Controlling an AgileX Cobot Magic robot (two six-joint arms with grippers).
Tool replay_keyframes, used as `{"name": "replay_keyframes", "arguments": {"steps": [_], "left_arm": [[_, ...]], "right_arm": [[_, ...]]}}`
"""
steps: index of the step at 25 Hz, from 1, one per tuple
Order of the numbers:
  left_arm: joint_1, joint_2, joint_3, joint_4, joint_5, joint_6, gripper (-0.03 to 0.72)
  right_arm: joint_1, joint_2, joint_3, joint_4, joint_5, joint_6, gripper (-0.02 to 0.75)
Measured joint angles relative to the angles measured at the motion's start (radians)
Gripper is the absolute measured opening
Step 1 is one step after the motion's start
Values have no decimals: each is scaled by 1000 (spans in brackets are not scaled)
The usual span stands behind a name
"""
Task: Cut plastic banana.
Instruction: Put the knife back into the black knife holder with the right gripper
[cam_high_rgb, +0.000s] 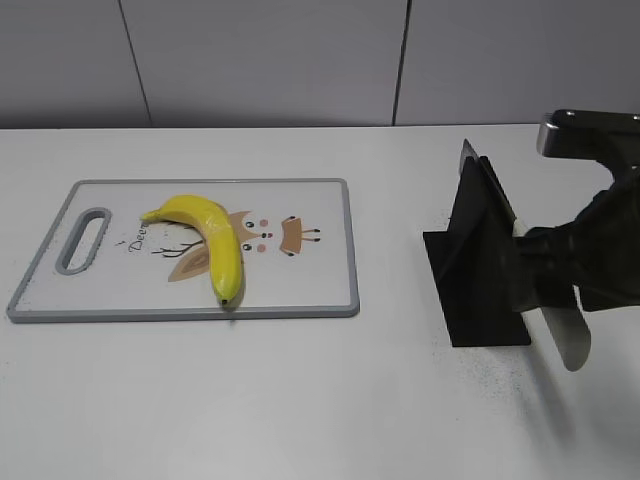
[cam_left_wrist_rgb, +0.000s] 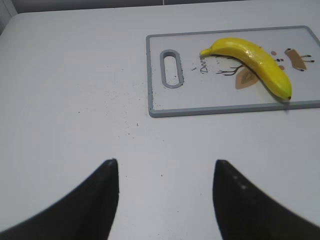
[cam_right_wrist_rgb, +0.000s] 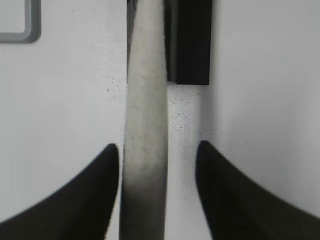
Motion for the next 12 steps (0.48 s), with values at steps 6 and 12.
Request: {"name": "replay_keyframes", "arguments": {"steps": [6,12], "left_arm": [[0,0,0,0,0,0,580],[0,0,0,0,0,0,580]], "right_arm": [[0,2,-142,-13,102,-76,622],[0,-80,-339,8,248,-343,619]]}}
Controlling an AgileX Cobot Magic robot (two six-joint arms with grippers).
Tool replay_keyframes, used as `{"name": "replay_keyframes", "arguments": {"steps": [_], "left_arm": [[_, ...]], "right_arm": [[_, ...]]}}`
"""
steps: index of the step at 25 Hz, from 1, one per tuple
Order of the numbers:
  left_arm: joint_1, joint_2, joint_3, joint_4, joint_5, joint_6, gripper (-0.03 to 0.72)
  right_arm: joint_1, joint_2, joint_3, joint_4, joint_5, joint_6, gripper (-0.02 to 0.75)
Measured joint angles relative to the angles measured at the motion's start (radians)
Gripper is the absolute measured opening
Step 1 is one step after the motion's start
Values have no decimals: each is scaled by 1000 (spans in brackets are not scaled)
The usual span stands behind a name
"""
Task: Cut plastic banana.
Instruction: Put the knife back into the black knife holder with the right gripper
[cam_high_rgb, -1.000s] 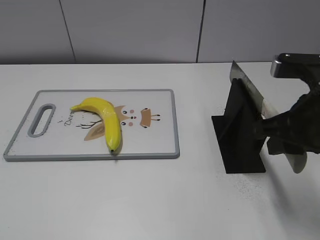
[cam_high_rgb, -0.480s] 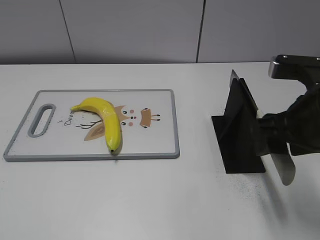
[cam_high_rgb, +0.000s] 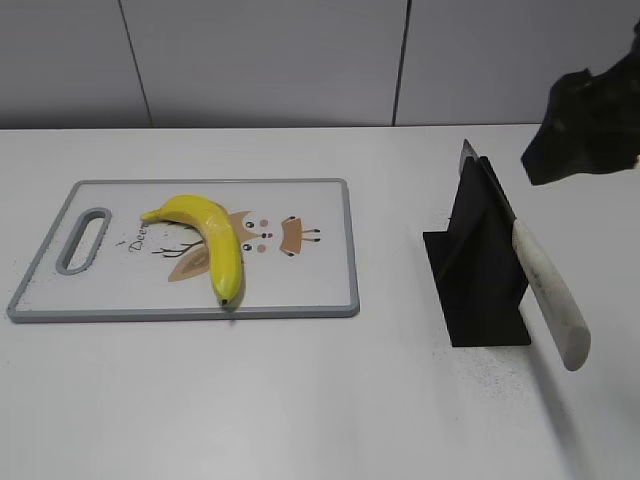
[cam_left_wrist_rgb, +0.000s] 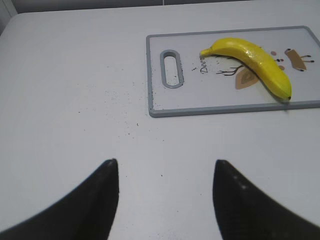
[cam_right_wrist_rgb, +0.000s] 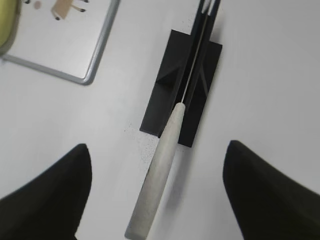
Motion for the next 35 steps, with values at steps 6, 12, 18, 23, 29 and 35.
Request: {"name": "replay_keyframes", "arguments": {"steps": [6,12,18,23,29,35], "left_arm": [[0,0,0,0,0,0,580],[0,0,0,0,0,0,580],[0,0,0,0,0,0,580],[0,0,0,0,0,0,580],[0,0,0,-1,-1,-1,580],[0,0,0,-1,-1,-2,580]], "right_arm": [[0,-231,87,55,158,-227,599],[0,-597,343,76,158,-244,592],[0,-987,555,77,145,-245,592],[0,-1201,590,78,104,-246,589],[-36,-1262,591,85,101,-247,589],[-246,-1263,591,97,101,-247,585]]}}
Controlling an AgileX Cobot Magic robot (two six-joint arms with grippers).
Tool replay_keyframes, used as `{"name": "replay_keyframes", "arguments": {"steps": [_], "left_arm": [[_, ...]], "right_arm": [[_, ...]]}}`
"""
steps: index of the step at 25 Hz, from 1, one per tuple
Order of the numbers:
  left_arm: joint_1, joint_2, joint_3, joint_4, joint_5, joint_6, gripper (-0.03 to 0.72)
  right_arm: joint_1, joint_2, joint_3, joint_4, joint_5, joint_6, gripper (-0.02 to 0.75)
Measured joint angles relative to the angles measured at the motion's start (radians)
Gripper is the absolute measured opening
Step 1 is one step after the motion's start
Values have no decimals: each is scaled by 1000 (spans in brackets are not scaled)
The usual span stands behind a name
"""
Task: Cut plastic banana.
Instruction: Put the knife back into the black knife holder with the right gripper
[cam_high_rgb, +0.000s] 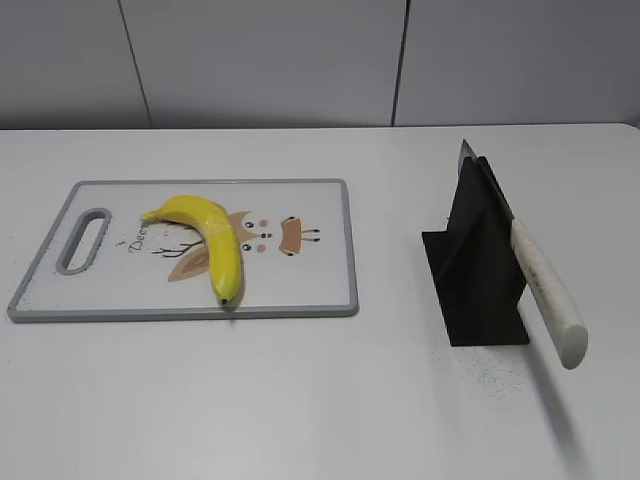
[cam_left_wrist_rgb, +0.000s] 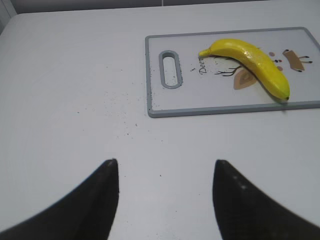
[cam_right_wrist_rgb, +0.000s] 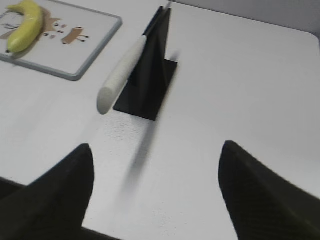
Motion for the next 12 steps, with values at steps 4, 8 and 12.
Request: {"name": "replay_keyframes", "arguments": {"steps": [4,8,12], "left_arm": [[0,0,0,0,0,0,579],[0,0,0,-1,0,0,579],[0,0,0,-1,0,0,579]], "right_arm": [[-121,-1,0,1,0,0,586],[-135,-1,0,2,0,0,586],[-135,-1,0,3,0,0,585]]}}
